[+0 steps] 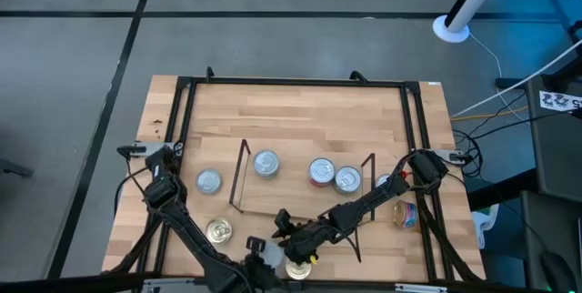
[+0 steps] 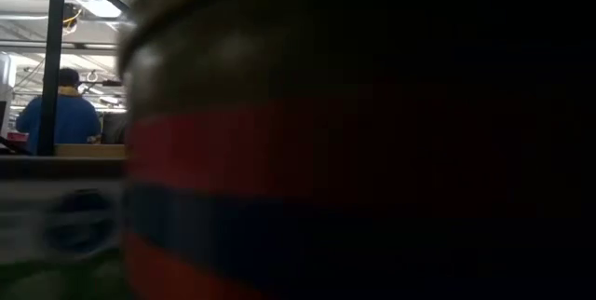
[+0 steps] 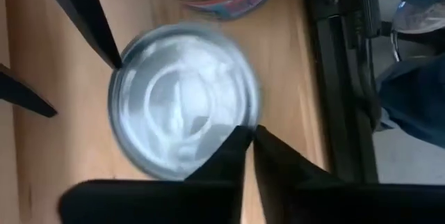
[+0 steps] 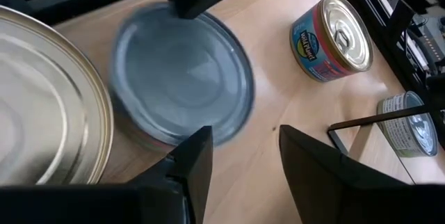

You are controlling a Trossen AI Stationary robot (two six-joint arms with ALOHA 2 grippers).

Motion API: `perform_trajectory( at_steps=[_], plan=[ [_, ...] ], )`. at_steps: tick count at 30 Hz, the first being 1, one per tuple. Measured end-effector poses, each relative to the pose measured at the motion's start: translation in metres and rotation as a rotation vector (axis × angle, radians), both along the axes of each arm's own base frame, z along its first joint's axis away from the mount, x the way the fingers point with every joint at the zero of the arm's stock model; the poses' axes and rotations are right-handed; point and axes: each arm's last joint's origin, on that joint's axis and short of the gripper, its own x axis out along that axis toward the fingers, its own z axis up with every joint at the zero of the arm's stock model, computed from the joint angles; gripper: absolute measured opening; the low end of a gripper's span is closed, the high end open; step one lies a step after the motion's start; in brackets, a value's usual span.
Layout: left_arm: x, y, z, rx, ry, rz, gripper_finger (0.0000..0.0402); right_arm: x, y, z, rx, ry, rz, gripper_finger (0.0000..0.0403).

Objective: Stack canned seafood by type on shelf
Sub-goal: Stack the green white tuna can on top of the green white tuna cans on the shelf

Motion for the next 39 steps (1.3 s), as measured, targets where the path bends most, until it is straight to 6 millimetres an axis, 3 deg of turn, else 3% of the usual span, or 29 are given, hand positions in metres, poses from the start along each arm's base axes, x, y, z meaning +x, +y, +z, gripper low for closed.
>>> perform_trajectory(
  at_steps=[9,28,39],
  plan=[
    [0.0,0.001,0.0,0.008,-0.002,-0.006,0.0002,0.0,0.0,0.0,0.0,0.0,0.0,0.0168],
    [0.008,0.0,0.027,-0.026,-0.011,0.01,0.0,0.004,0.001,0.005,0.01,-0.076,-0.027,0.0168],
    [0.011,0.003,0.028,-0.024,-0.015,0.015,0.0,0.008,-0.006,0.005,0.006,-0.062,0.02,0.0168]
  ],
)
